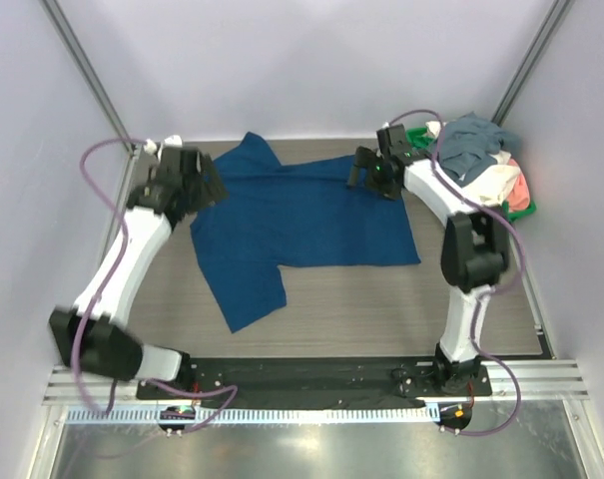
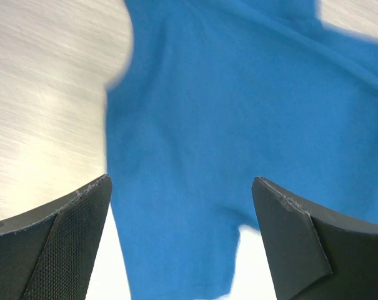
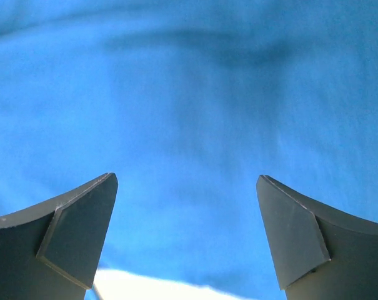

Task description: Fold and stack the t-shirts

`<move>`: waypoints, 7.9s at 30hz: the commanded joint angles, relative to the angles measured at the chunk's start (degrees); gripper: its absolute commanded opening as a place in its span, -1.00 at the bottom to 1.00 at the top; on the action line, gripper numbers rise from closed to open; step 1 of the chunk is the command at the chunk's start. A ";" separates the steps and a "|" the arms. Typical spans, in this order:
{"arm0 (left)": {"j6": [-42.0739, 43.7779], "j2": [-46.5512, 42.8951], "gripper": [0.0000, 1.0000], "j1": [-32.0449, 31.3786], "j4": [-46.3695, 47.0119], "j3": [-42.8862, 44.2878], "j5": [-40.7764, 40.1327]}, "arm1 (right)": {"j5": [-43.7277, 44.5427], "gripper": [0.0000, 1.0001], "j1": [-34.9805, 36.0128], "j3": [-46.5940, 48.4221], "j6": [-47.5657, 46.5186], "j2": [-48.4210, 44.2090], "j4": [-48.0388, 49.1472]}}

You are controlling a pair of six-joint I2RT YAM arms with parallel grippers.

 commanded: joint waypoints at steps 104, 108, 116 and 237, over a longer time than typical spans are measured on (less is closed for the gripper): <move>-31.39 -52.87 -0.99 -25.07 -16.67 -41.24 1.19 | -1.70 -0.97 -15.18 -69.94 10.92 -69.35 3.78; -24.47 -46.11 -0.99 -24.98 -16.85 -35.44 -2.58 | -3.02 -0.98 -15.18 -66.69 10.92 -66.38 3.95; -9.25 -26.42 -1.00 -18.23 -12.20 -18.30 -7.34 | -2.49 -0.98 -15.18 -53.60 9.07 -49.95 7.38; 0.86 7.83 0.50 7.71 27.18 -8.66 11.90 | -2.31 0.71 -14.31 -49.56 8.11 -41.50 15.03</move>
